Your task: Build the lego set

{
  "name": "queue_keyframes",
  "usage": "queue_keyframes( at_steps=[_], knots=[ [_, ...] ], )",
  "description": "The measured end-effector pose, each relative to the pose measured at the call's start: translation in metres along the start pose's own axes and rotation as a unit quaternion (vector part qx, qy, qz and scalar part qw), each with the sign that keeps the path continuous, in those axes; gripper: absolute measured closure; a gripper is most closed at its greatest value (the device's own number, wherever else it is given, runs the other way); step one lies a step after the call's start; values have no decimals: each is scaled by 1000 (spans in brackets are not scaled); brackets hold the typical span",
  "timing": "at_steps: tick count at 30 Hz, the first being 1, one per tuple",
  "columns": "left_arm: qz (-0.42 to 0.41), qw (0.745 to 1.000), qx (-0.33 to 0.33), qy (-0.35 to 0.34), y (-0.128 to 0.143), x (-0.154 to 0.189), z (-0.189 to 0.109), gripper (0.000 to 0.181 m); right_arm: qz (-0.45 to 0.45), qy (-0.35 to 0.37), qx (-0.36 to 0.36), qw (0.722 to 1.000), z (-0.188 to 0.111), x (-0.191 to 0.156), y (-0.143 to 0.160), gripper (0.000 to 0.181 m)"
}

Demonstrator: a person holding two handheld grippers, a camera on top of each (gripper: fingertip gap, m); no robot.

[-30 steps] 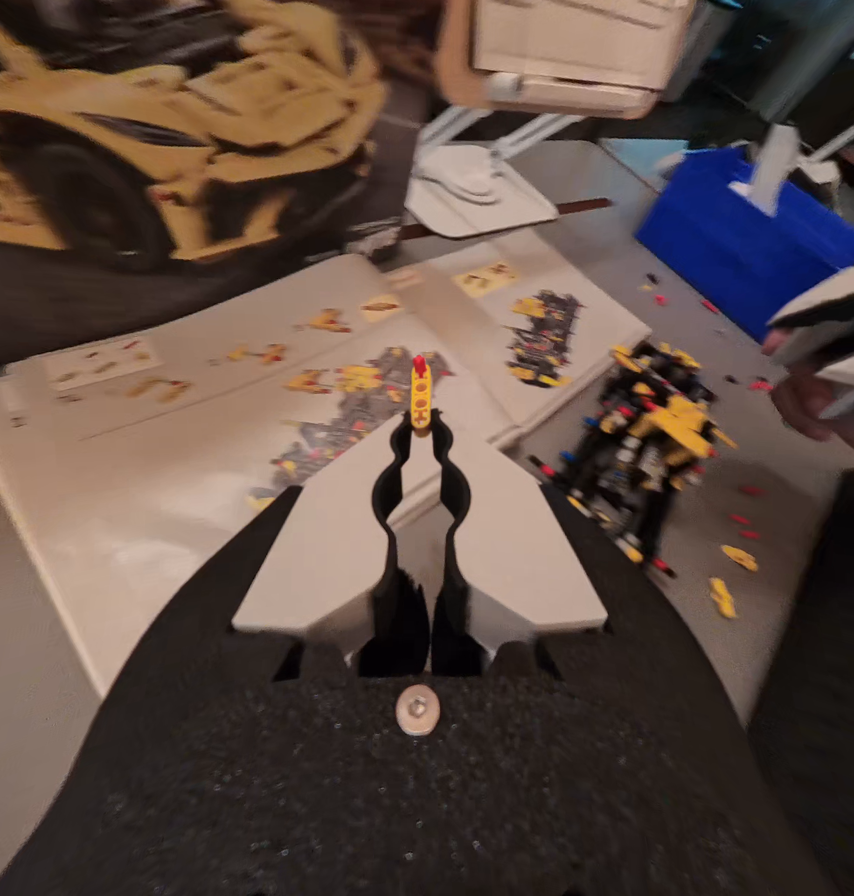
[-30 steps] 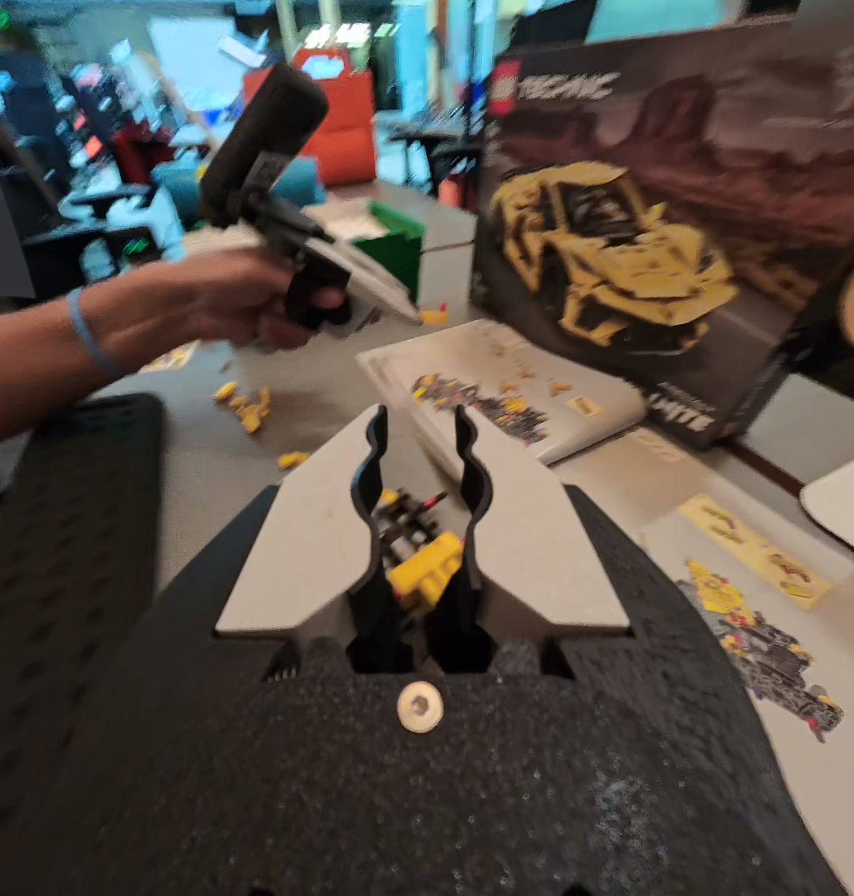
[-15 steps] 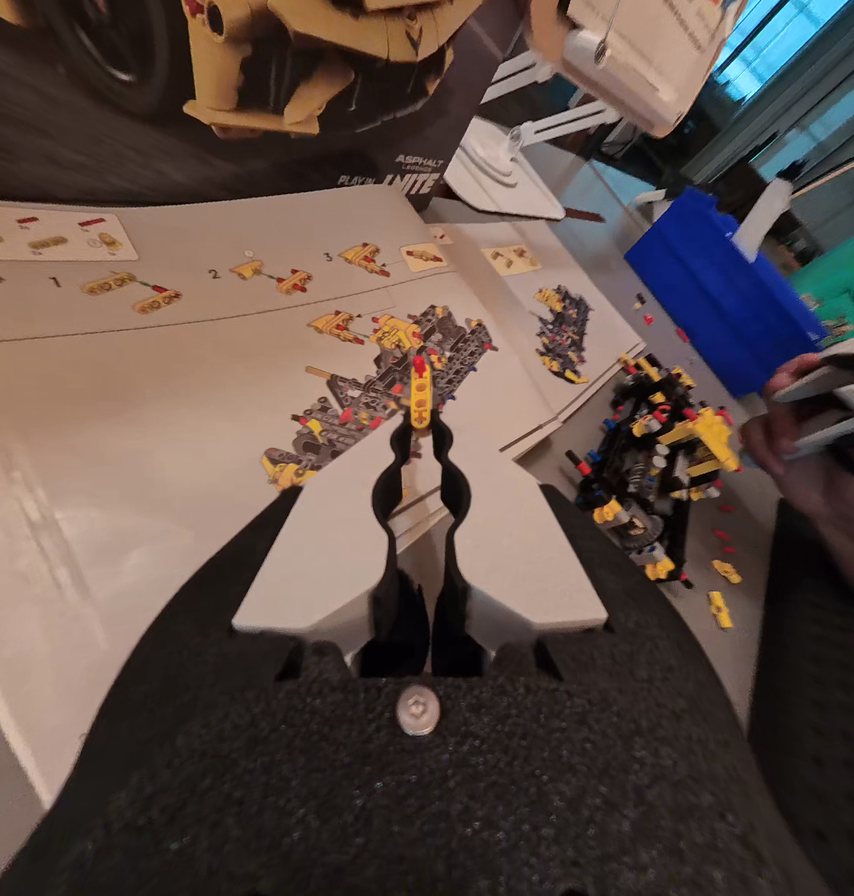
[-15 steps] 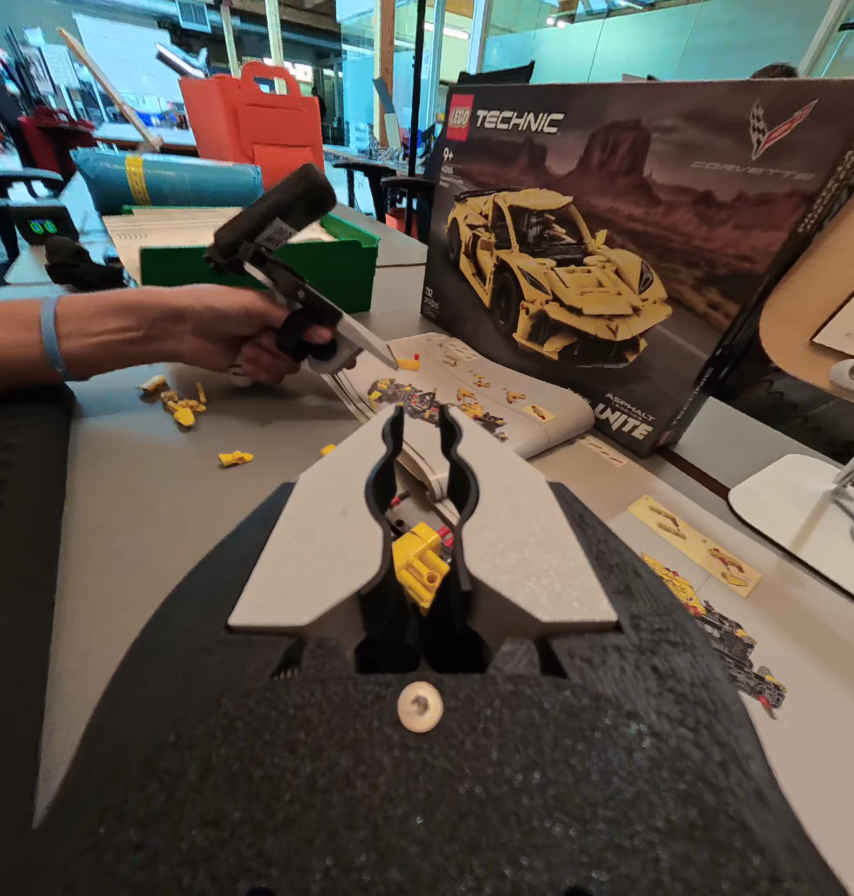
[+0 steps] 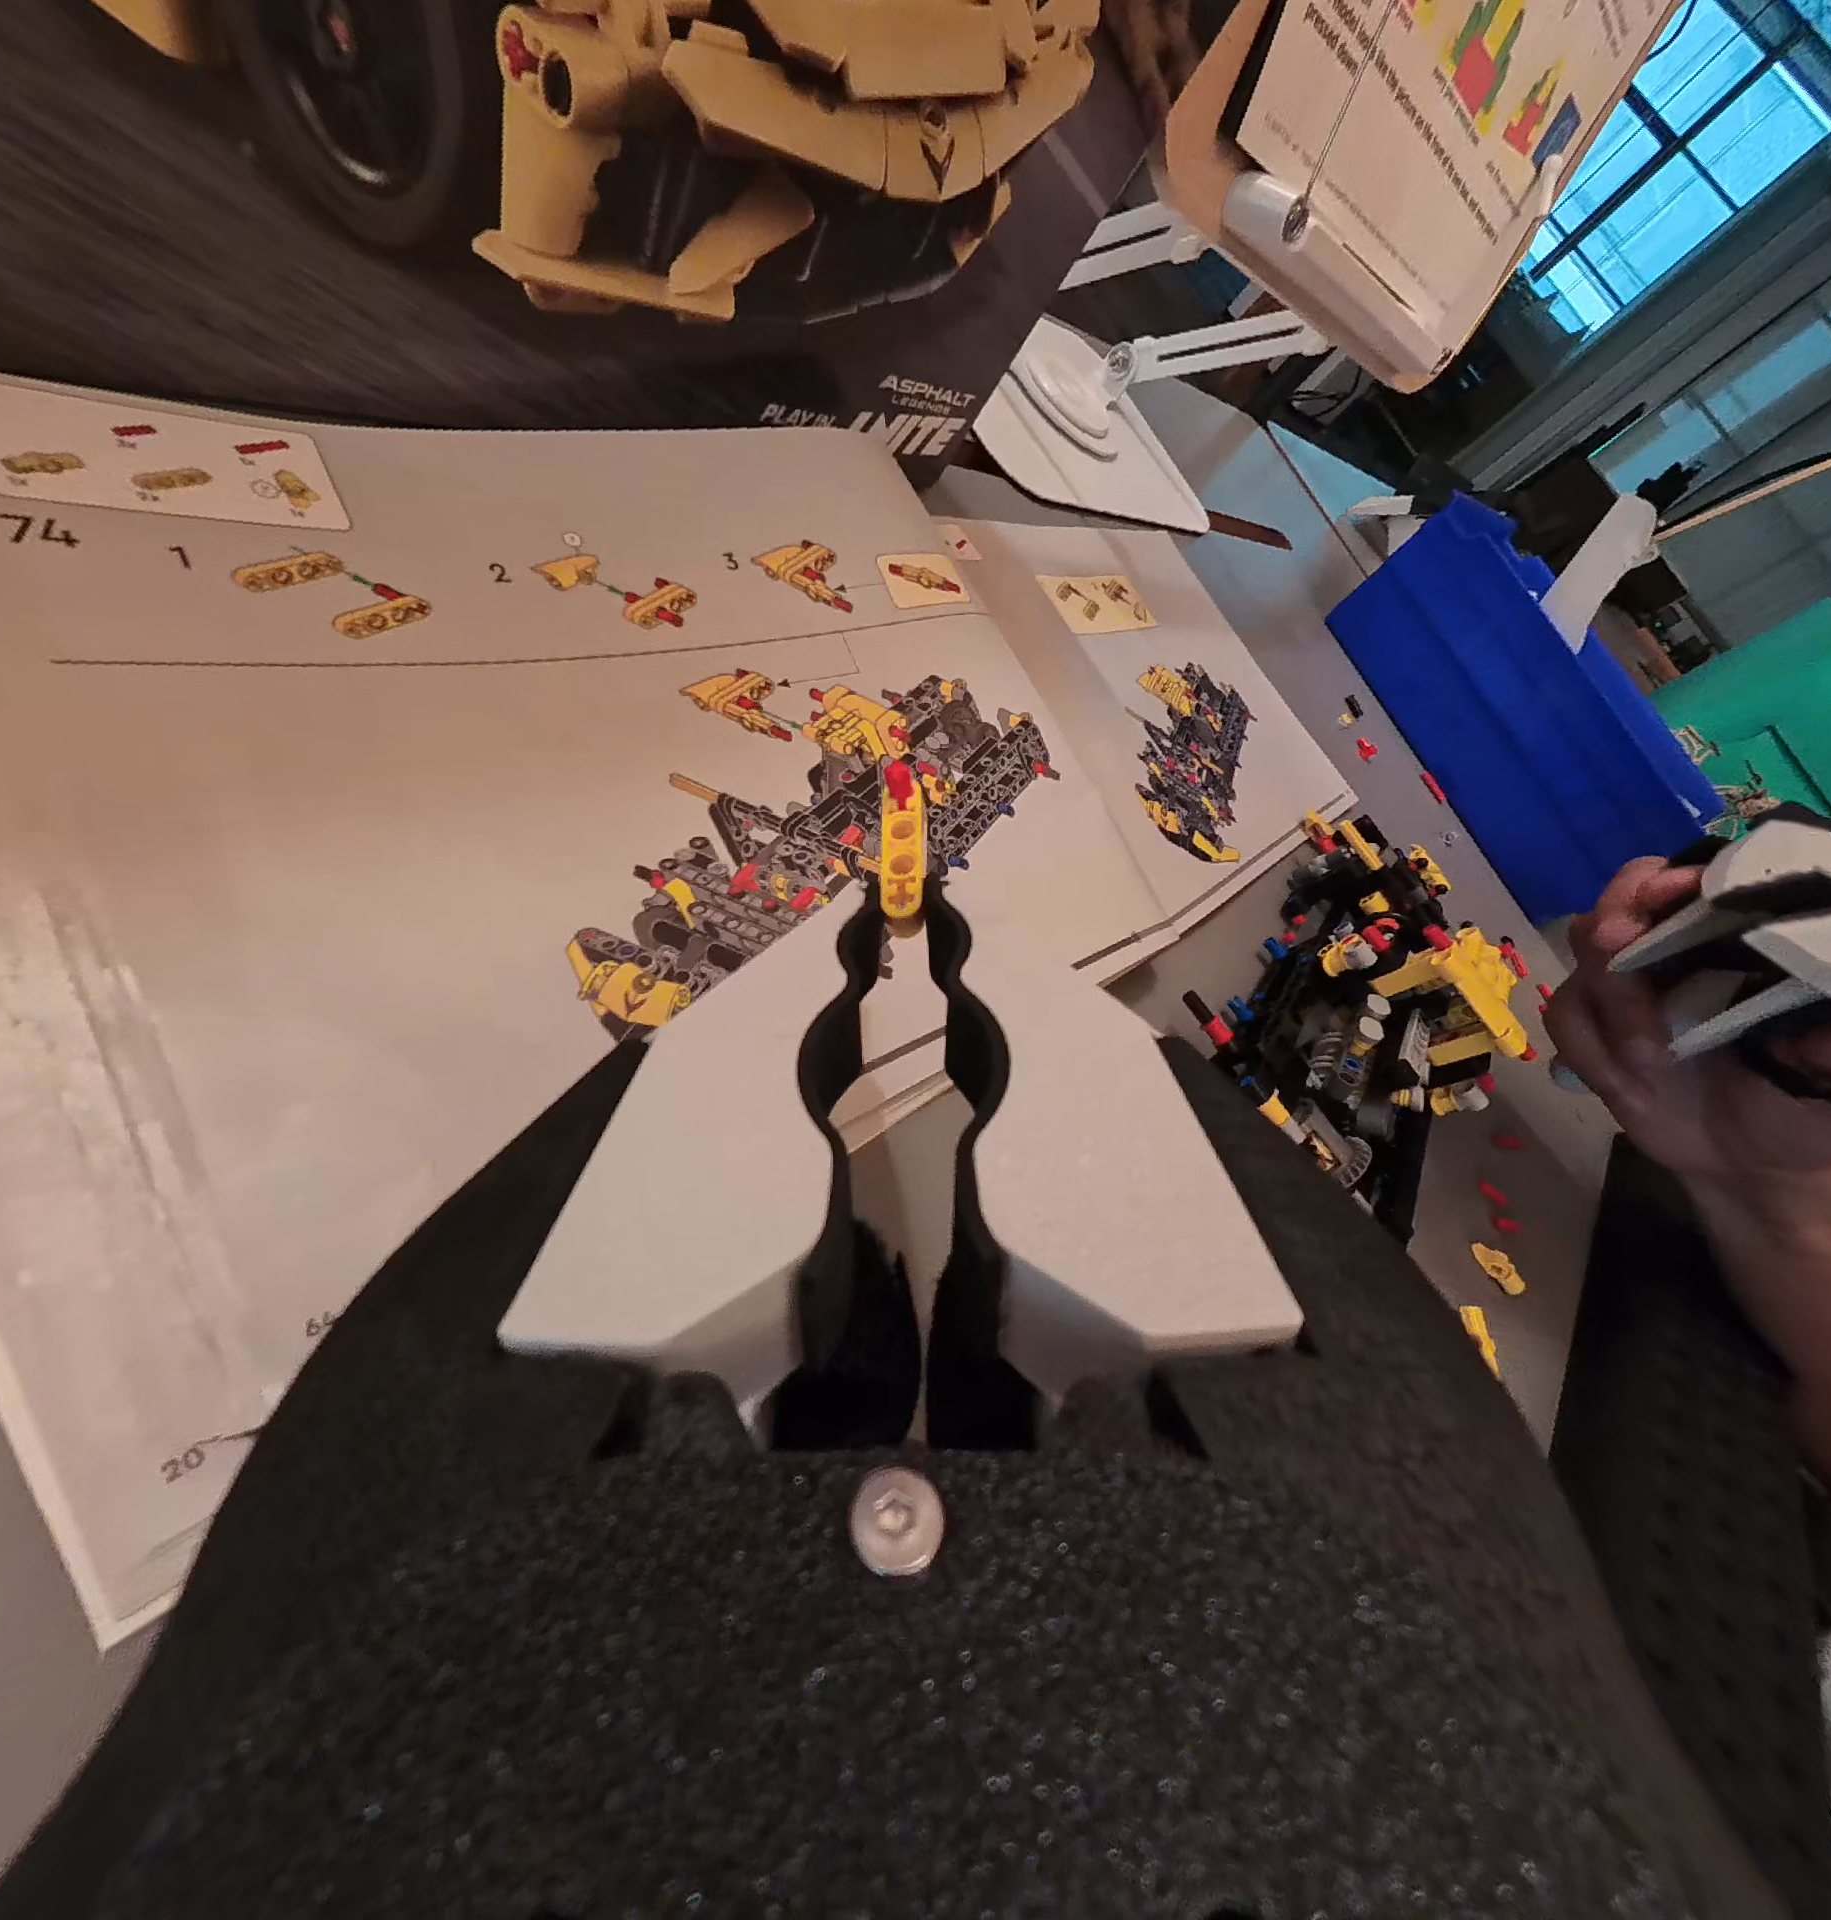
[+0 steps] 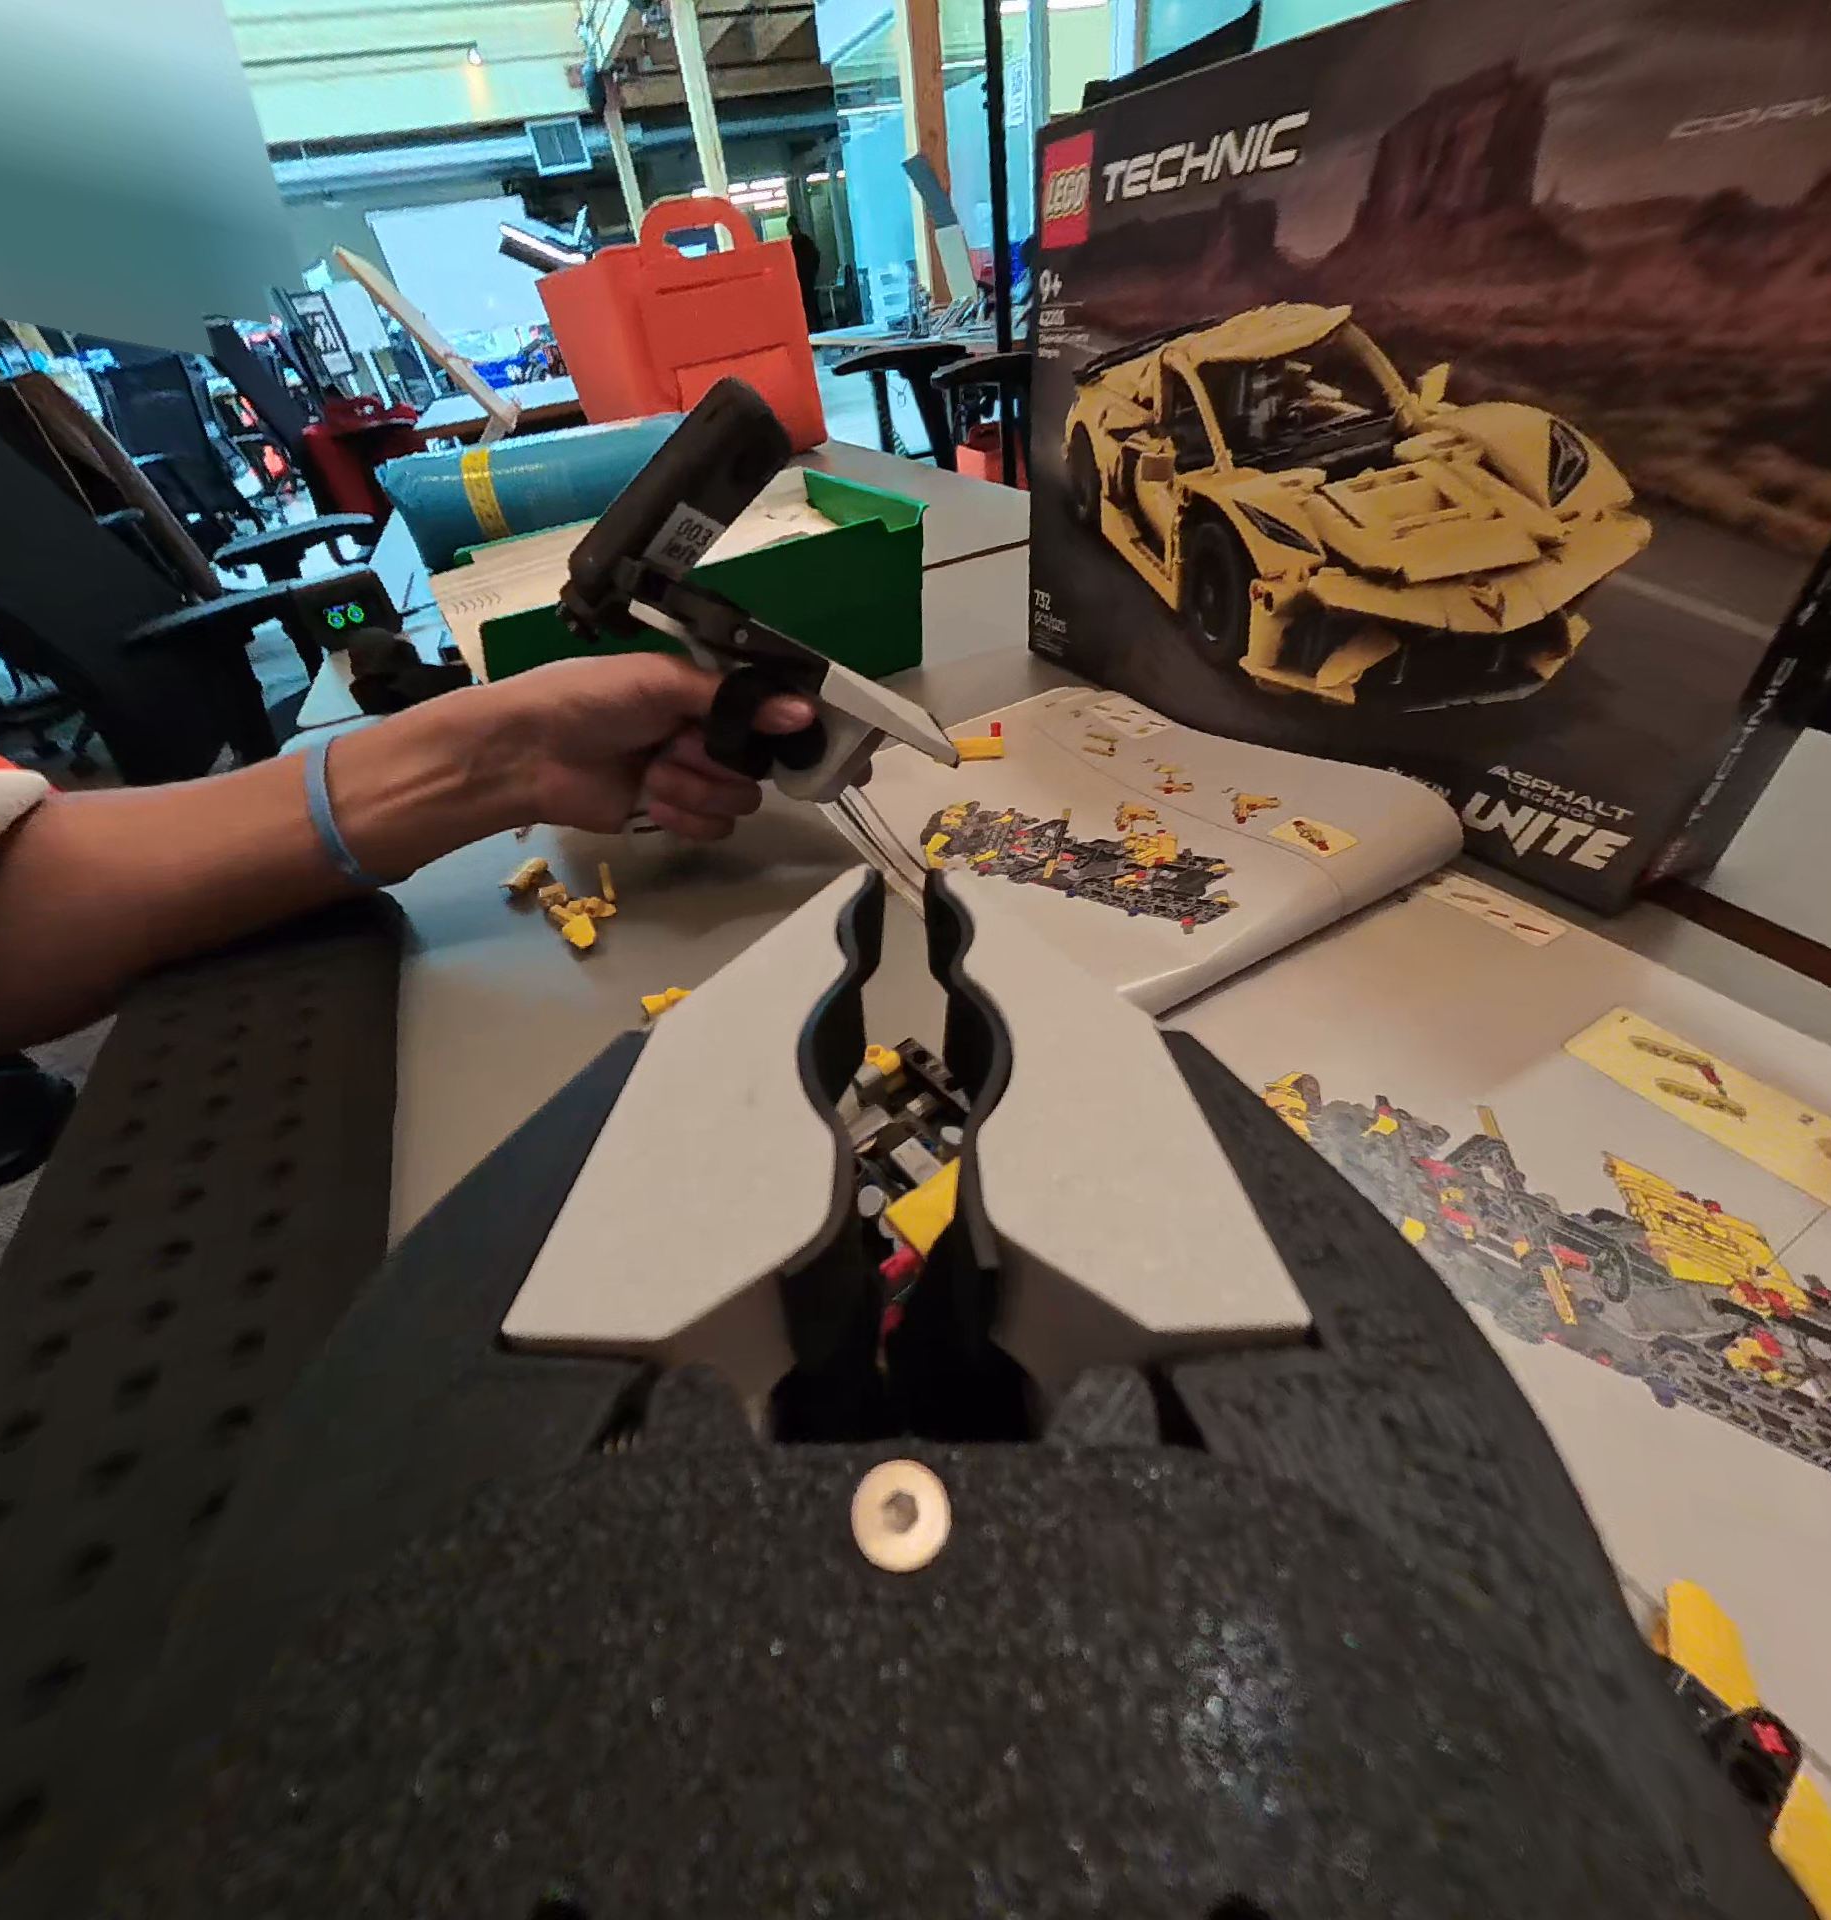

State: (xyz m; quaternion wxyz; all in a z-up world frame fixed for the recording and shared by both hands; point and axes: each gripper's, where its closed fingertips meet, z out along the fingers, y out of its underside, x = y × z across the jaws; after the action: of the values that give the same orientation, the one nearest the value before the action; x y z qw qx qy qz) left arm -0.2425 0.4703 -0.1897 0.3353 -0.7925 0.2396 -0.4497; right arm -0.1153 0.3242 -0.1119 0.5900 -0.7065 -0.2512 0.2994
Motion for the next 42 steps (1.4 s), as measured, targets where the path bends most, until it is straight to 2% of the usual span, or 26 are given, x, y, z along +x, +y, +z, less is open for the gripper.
queue_keyframes(
  at_steps=[4, 9, 15, 18, 24, 28, 32, 35, 37, 39, 42],
  knots=[
    [1, 1000, -1, 3, 1, 2, 1, 173, 24, 11, 2, 1000, -4, 8, -1, 175],
    [11, 999, -8, 46, 4, 18, 5, 173, 14, 23, -10, 1000, -5, 11, 2, 176],
    [-3, 984, 2, 180, 1, 72, 1, 173, -27, 29, -13, 999, -6, 4, -1, 175],
    [-18, 975, 2, 223, 3, 88, 0, 173, -69, 44, 5, 997, -10, 8, -7, 174],
    [25, 971, -18, 237, 20, 116, 6, 173, -90, 93, 22, 991, -30, 31, -7, 160],
    [36, 973, -23, 228, 32, 128, 10, 174, -98, 140, 43, 984, -63, 32, -11, 157],
    [61, 977, -36, 199, 42, 129, 16, 174, -86, 123, -48, 988, -95, 11, 29, 158],
    [103, 978, -54, 173, 52, 129, 22, 174, -52, 76, -163, 982, -115, -14, 80, 158],
    [116, 976, -58, 175, 56, 135, 25, 174, -17, 76, -240, 968, -126, -26, 108, 160],
    [124, 974, -59, 181, 59, 140, 25, 174, 1, 69, -255, 964, -132, -37, 114, 169],
    [133, 970, -56, 194, 60, 147, 23, 174, -14, 114, -264, 958, -143, -26, 119, 175]
  ],
)
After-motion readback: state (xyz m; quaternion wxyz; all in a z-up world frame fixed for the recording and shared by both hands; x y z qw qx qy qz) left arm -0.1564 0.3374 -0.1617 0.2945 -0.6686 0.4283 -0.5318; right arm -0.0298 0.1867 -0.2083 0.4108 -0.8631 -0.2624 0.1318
